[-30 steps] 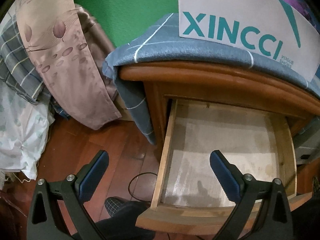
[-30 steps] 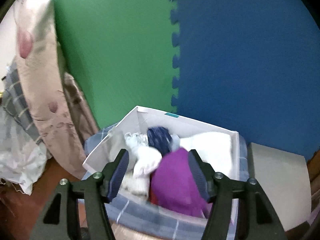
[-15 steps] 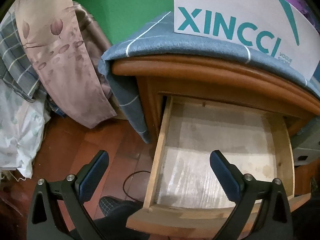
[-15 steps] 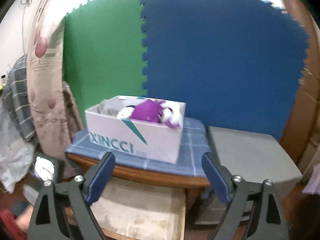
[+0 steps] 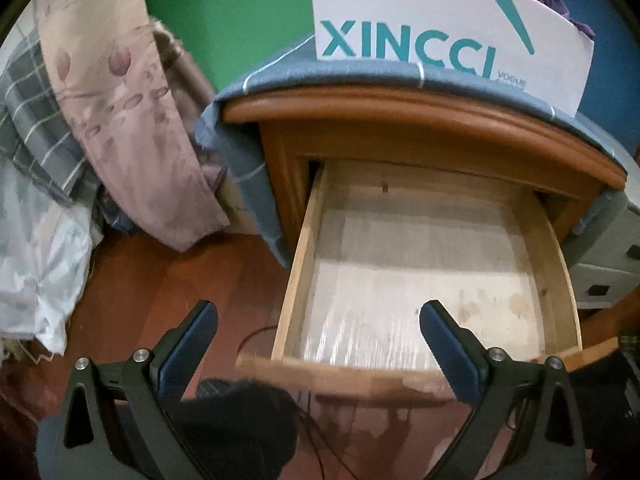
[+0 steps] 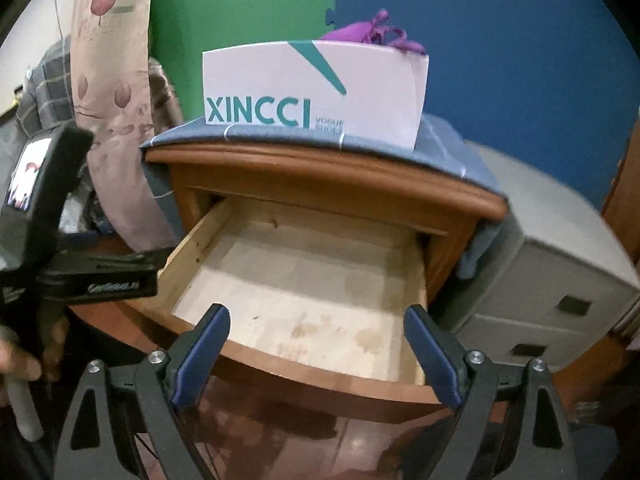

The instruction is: Take underwear out of drawer

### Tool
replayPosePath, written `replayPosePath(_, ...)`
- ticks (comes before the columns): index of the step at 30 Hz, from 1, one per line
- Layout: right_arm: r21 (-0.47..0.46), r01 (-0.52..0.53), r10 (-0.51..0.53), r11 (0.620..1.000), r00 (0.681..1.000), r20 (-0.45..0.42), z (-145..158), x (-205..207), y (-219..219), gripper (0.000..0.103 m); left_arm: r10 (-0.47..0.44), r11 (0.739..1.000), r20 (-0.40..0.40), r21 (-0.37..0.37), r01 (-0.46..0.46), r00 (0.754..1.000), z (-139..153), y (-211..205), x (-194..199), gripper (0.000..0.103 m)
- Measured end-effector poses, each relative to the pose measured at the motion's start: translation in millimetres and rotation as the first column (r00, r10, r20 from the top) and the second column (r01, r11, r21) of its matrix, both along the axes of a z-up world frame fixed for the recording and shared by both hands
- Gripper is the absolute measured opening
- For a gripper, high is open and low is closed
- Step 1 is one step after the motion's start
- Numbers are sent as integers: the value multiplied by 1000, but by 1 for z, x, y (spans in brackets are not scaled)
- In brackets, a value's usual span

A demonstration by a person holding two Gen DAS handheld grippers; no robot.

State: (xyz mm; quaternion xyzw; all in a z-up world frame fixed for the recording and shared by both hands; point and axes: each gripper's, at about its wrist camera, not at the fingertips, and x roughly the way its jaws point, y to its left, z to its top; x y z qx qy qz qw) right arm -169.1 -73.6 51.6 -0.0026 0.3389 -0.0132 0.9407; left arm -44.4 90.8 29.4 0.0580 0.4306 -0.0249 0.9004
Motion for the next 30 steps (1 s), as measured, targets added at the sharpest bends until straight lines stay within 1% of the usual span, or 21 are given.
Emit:
replayPosePath(1, 16, 1, -1, 1000, 1000, -6, -6, 3, -2, 91, 7, 1000, -3, 2, -7, 1000, -2, 0, -2, 101)
replayPosePath(3, 36, 10, -9, 999, 1000, -7, -16, 6, -6, 91, 3, 999, 8, 45, -3, 1000, -4, -6, -6, 101)
replayPosePath(5, 55, 42, -41, 998, 999, -31, -27, 14, -11, 91, -25, 994, 31, 106, 22, 999, -4, -16, -10, 101)
replayPosePath(6, 59, 61, -58, 996, 996, -61, -31, 18, -14, 91, -38, 993, 32, 115, 34, 999, -5, -20, -13, 101)
replayPosePath(7, 65, 79, -73, 995, 994, -84, -35, 21, -17, 91, -50, 993, 29, 111, 47, 998, -5, -23, -16, 101)
replayPosePath(10, 71, 109, -101, 992, 990, -101, -42, 26, -21, 91, -87, 993, -3, 82, 87, 996, -11, -33, -22, 101)
replayPosePath(13, 22, 122, -119, 992, 988, -101, -44, 27, -20, 91, -139, 984, -20, 112, 141, 990, -16, -47, -24, 101)
replayPosePath(15, 11, 130, -129, 991, 986, -101, -44, 27, -22, 91, -153, 982, -24, 105, 155, 988, -17, -49, -26, 101)
replayPosePath(18, 26, 156, -152, 987, 982, -111, -45, 27, -27, 91, -153, 982, -28, 107, 155, 988, -20, -51, -25, 101)
replayPosePath(21, 32, 175, -170, 984, 978, -120, -47, 27, -31, 91, -149, 985, -30, 88, 151, 988, -19, -49, -24, 101)
replayPosePath(24, 39, 181, -175, 983, 976, -128, -50, 28, -33, 91, -154, 984, -32, 85, 156, 988, -19, -50, -23, 101)
replayPosePath(30, 22, 174, -170, 984, 976, -134, -53, 30, -31, 91, -166, 983, -47, 74, 169, 985, -21, -53, -22, 101)
